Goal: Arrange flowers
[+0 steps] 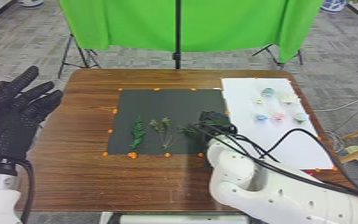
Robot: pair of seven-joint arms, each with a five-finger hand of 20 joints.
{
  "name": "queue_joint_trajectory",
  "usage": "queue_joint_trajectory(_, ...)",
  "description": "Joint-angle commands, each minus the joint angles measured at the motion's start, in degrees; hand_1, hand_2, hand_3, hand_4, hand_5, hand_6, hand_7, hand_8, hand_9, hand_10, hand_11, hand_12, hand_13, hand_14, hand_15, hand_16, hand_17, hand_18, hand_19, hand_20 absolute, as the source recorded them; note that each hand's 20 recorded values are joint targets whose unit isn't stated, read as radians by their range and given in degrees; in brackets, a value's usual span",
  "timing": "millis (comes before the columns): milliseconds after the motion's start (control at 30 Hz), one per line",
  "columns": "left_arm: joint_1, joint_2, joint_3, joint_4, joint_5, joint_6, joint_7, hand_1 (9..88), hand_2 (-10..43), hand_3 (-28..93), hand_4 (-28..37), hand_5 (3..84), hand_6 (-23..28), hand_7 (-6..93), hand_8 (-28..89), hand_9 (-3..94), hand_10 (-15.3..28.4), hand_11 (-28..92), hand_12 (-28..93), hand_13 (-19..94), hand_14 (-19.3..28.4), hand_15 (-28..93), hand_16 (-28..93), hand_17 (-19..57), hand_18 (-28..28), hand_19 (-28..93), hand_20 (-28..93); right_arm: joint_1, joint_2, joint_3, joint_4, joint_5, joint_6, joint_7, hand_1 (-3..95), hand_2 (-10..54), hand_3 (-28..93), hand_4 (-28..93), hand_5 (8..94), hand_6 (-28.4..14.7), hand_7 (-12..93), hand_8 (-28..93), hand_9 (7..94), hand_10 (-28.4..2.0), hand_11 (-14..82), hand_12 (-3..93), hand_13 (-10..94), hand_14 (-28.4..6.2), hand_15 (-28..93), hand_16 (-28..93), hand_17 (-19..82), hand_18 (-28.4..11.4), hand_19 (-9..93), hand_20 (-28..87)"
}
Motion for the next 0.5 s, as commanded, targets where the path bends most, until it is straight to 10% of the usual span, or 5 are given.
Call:
queue_joint_trajectory(33, 1.0, -0.30, -0.18, -0.30, 0.35, 0.78, -0.56, 19.0, 8.4, 77, -28.3, 33.1, 8.3, 14.4, -10, 30.4, 19.4, 25, 11, 23, 26.3, 45, -8, -8.1, 25.3, 60, 5, -0.2, -0.5, 0.2, -0.5, -0.7, -1.3, 1.8, 51.3, -9.5, 68, -28, 84.0, -2.3, 19, 7, 93.7, -8.2, 34.3, 16.5, 91, -4.9, 56, 19, 54, -20.1, 93, 37)
queue_joint_trajectory(500, 1.4, -0.17, -0.20, -0.38, 0.39, 1.00, -0.35, 19.7, 8.5, 77, -28.3, 33.3, 8.4, 14.4, -10, 30.4, 19.4, 25, 11, 23, 26.3, 45, -8, -8.1, 25.2, 60, 5, -2.0, -0.6, 3.3, -2.1, 2.1, -3.4, 1.2, 39.8, -9.5, 71, -27, 79.2, -2.9, 18, -6, 92.9, -9.5, 31.5, 17.8, 90, -5.5, 56, 18, 55, -20.1, 93, 37)
